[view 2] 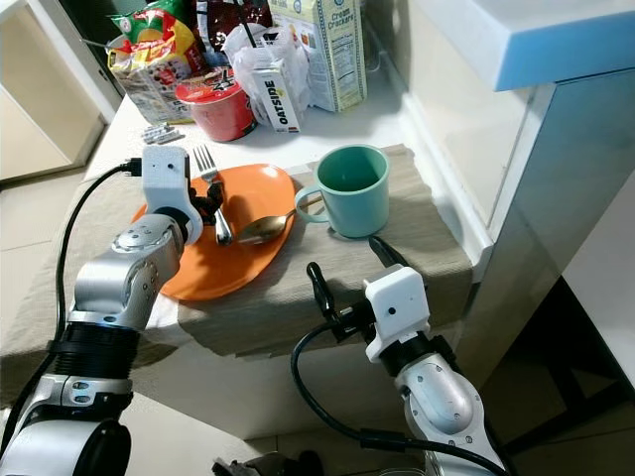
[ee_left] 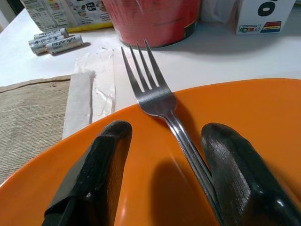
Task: Setting the table
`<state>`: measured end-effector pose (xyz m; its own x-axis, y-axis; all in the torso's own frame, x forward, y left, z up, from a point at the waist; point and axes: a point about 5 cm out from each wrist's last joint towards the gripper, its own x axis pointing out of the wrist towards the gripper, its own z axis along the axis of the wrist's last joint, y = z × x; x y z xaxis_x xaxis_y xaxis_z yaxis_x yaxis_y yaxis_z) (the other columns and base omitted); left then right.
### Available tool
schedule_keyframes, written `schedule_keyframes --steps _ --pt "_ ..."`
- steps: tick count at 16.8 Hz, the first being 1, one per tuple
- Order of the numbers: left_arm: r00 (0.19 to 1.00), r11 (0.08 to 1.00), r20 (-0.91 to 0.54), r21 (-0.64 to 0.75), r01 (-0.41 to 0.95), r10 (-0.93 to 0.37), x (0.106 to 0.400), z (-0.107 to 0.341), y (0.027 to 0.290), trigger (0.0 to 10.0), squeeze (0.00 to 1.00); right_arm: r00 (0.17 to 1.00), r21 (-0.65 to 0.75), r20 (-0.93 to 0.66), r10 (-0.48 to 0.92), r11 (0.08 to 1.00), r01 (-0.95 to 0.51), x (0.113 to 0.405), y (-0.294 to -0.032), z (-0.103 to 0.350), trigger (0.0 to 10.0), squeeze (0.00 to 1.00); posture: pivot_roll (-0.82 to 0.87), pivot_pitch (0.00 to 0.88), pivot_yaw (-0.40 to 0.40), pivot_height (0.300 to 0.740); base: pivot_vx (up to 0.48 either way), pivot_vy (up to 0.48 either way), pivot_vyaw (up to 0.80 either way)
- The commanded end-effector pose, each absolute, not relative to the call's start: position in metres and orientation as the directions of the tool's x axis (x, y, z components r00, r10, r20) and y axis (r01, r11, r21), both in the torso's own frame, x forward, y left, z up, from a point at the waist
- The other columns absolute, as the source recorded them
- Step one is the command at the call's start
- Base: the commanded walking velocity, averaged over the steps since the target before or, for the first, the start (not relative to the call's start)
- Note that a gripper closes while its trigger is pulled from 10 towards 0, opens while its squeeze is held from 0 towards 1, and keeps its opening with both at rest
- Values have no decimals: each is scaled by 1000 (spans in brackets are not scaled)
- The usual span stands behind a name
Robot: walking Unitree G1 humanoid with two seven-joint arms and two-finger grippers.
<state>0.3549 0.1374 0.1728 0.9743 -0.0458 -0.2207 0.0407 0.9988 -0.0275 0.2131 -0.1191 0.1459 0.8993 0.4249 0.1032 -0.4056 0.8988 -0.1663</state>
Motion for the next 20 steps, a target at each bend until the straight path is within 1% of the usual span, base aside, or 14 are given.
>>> schedule_keyframes --steps 1,6,9,10,12,20 --pt "966 999 -258 -36 21 -30 354 168 141 10000 0 894 -162 99 437 893 -419 210 -115 146 10000 0 -216 96 220 740 0 0 0" --pt "949 991 -307 -131 25 -65 357 168 134 10000 0 896 -160 88 434 894 -418 210 -117 140 10000 0 -220 100 225 740 0 0 0" --pt "945 987 -318 -158 32 -82 357 172 129 10000 0 897 -161 82 434 894 -417 209 -118 138 10000 0 -219 102 223 740 0 0 0" --pt "937 986 -341 -167 26 -83 357 169 128 10000 0 897 -162 81 434 894 -418 208 -118 139 10000 0 -221 103 223 740 0 0 0" --pt "905 974 -416 -228 -5 -93 355 159 127 10000 0 895 -163 85 437 893 -420 208 -116 143 10000 0 -222 106 224 740 0 0 0" --pt "860 960 -498 -278 -39 -109 359 150 127 10000 0 893 -163 95 439 892 -421 207 -111 152 10000 0 -226 117 226 740 0 0 0"
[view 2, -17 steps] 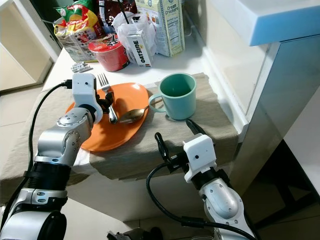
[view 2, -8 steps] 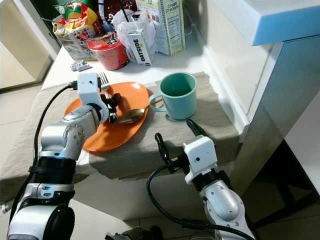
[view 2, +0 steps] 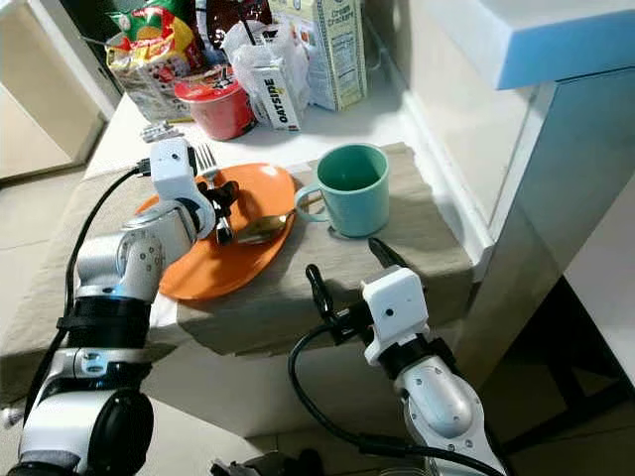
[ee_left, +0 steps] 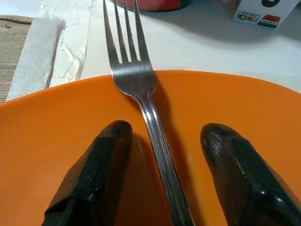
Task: Setting the table
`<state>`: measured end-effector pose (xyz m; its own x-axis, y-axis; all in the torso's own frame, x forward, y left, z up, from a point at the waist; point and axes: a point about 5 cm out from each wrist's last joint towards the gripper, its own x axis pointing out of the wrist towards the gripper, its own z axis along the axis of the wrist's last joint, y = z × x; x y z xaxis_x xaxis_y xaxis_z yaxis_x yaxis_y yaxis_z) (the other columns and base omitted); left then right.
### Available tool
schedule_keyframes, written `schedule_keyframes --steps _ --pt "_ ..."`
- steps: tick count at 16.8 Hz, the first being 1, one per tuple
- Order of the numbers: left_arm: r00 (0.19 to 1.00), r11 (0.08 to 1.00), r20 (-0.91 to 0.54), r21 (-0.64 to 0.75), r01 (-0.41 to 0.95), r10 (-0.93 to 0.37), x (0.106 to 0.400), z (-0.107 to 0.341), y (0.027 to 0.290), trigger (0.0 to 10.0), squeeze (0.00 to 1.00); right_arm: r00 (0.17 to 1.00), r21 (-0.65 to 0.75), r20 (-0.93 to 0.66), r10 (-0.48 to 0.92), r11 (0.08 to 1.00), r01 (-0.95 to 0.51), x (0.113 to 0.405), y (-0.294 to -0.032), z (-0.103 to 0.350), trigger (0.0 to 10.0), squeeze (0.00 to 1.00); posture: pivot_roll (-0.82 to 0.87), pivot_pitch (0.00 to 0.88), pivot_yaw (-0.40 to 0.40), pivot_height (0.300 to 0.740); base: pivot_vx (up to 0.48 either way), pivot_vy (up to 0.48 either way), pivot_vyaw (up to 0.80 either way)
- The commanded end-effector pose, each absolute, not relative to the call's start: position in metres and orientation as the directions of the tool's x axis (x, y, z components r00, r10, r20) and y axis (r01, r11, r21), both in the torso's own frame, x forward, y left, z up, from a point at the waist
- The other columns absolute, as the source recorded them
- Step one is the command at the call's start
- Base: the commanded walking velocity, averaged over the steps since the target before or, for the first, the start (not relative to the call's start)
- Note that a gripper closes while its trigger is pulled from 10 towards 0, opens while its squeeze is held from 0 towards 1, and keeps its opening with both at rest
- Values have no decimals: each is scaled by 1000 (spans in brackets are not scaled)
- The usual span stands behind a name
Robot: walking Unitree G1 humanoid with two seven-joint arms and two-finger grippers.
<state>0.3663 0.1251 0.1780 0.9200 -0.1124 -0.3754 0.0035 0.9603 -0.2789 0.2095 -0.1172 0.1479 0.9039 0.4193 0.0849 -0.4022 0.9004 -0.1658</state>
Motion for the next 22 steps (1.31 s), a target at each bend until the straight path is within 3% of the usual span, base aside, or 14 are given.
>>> schedule_keyframes --steps 1,4,5,6,7,16,22 --pt "845 960 -522 -277 -42 -113 361 146 128 10000 0 895 -161 91 437 893 -420 206 -111 151 10000 0 -227 125 226 740 0 0 0" --pt "824 962 -555 -270 -49 -114 361 142 130 10000 0 897 -160 83 434 894 -418 205 -112 151 10000 0 -231 132 226 740 0 0 0" --pt "816 964 -567 -262 -50 -112 361 140 131 8745 0 898 -161 81 433 894 -417 205 -112 151 10000 0 -231 132 226 740 0 0 0" --pt "810 965 -576 -256 -51 -110 361 138 133 8745 0 898 -161 79 433 895 -417 205 -112 151 10000 0 -231 135 226 740 0 0 0" --pt "798 972 -594 -231 -47 -103 361 132 138 0 0 899 -162 77 431 895 -415 205 -113 151 10000 0 -231 139 228 740 0 0 0" --pt "770 978 -630 -205 -34 -105 362 119 144 0 0 901 -161 71 427 897 -412 201 -116 152 10000 0 -234 144 230 740 0 0 0" --pt "848 985 -516 -170 36 -120 368 133 141 0 0 900 -162 71 430 895 -415 203 -114 152 10000 0 -234 134 228 740 0 0 0"
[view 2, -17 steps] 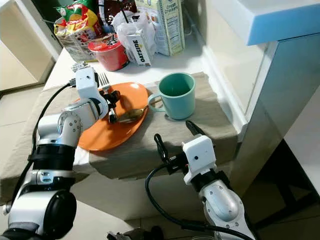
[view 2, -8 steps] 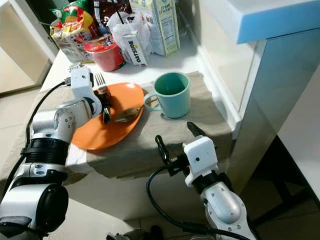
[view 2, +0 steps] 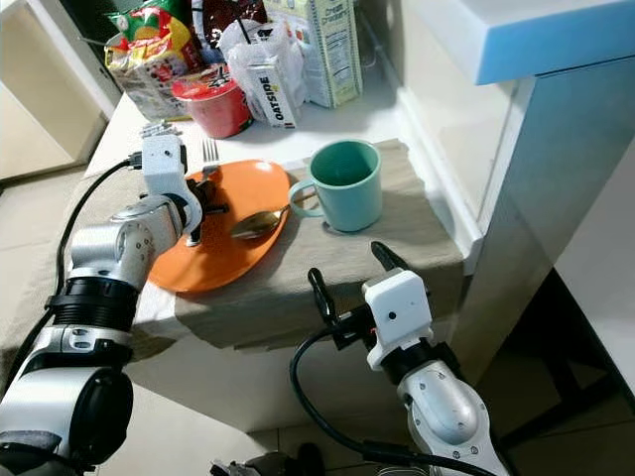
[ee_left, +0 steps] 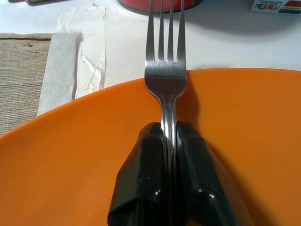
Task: Setting the table
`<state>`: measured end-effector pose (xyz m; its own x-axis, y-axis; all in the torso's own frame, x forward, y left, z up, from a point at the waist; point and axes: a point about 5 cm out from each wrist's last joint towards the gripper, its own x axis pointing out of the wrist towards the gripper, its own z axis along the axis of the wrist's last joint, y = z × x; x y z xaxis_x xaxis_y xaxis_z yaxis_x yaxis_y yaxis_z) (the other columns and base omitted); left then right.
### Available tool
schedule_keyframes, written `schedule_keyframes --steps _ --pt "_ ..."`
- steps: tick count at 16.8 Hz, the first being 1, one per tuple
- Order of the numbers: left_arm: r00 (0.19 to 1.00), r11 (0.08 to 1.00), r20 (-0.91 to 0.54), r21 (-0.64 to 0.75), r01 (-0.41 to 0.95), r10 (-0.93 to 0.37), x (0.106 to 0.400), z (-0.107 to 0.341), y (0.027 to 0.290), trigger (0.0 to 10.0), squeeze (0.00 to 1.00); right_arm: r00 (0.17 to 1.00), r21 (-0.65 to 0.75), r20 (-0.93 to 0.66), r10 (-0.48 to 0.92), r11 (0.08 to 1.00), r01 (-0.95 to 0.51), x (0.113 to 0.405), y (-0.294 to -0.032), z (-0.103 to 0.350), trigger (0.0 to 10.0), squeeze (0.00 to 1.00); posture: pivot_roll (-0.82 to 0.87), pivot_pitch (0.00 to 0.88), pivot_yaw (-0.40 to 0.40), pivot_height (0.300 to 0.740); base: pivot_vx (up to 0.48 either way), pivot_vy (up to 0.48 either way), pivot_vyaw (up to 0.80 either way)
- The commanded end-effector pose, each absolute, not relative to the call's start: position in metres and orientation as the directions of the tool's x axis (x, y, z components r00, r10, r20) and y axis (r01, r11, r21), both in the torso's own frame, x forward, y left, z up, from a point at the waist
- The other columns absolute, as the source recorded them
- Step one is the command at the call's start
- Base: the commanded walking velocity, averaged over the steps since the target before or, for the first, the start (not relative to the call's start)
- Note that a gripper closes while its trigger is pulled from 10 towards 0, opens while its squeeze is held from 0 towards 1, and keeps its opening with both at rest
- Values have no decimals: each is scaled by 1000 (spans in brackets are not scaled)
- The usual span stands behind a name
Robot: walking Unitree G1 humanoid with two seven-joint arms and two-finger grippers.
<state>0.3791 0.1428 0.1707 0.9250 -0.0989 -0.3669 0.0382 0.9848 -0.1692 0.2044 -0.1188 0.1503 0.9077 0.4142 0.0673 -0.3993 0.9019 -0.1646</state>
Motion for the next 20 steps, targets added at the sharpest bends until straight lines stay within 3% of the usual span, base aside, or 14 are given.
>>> schedule_keyframes --steps 1,12,17,20 --pt "862 985 -492 -166 43 -120 368 138 140 0 0 900 -163 71 430 895 -415 204 -114 152 10000 0 -234 134 228 740 0 0 0" --pt "967 992 -227 -72 101 -114 349 197 147 0 0 896 -159 66 440 891 -426 215 -115 145 10000 0 -202 86 207 740 0 0 0" --pt "997 994 -8 -74 77 -77 329 215 169 0 0 900 -152 79 428 898 -413 225 -116 138 10000 0 -167 52 191 740 0 0 0" --pt "999 998 44 -50 34 -32 318 215 185 0 0 917 -151 87 390 915 -375 233 -122 133 10000 0 -149 32 182 740 0 0 0"
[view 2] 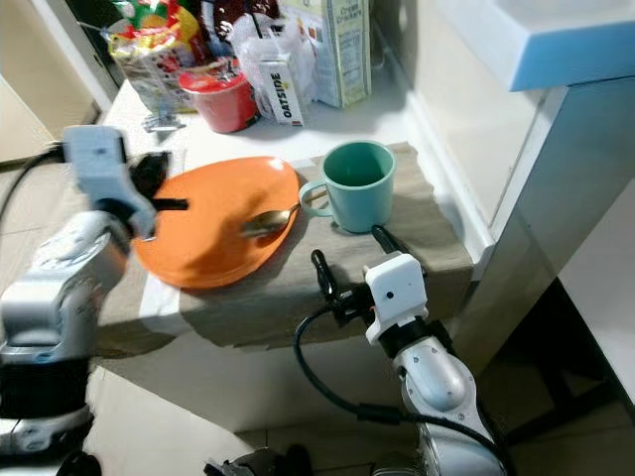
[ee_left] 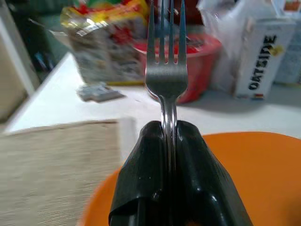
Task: Setting the table
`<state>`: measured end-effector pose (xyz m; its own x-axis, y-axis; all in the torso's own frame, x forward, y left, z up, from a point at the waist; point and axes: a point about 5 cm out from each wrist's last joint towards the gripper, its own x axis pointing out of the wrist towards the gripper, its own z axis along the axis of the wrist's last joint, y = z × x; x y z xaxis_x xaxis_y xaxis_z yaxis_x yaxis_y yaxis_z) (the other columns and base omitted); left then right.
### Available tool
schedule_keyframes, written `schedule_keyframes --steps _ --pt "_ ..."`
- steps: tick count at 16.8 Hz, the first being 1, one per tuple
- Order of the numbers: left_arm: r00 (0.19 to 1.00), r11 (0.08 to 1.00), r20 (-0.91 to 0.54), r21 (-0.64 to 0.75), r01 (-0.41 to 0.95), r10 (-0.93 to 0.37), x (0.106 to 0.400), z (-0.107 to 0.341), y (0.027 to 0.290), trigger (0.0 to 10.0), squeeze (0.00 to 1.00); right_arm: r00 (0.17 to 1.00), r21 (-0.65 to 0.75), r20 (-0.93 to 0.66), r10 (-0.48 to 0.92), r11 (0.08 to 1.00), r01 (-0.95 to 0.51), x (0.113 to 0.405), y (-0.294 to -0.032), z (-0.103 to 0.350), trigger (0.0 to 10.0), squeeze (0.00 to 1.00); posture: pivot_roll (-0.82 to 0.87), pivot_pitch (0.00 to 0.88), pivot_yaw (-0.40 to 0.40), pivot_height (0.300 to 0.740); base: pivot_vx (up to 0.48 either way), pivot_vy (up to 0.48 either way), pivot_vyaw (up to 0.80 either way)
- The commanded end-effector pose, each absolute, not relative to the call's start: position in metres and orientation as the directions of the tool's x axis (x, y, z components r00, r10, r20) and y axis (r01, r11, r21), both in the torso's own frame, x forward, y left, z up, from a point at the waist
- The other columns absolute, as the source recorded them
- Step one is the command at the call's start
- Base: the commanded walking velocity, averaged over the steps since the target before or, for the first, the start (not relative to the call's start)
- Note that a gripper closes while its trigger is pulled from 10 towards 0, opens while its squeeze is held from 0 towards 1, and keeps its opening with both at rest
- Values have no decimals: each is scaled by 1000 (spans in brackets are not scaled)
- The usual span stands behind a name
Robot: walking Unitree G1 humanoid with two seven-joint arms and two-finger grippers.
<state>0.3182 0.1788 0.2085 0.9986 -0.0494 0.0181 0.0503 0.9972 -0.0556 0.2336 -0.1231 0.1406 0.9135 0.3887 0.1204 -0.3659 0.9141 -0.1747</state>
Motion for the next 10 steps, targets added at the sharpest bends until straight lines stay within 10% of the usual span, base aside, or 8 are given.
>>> schedule_keyframes --steps 1,10 --pt "998 999 57 -28 33 -31 312 213 187 0 0 920 -152 101 377 920 -361 237 -123 134 10000 0 -143 23 181 740 0 0 0" --pt "996 997 45 -11 -74 75 252 193 241 0 0 915 -120 171 364 930 -348 261 -119 136 10000 0 -80 0 164 740 0 0 0"
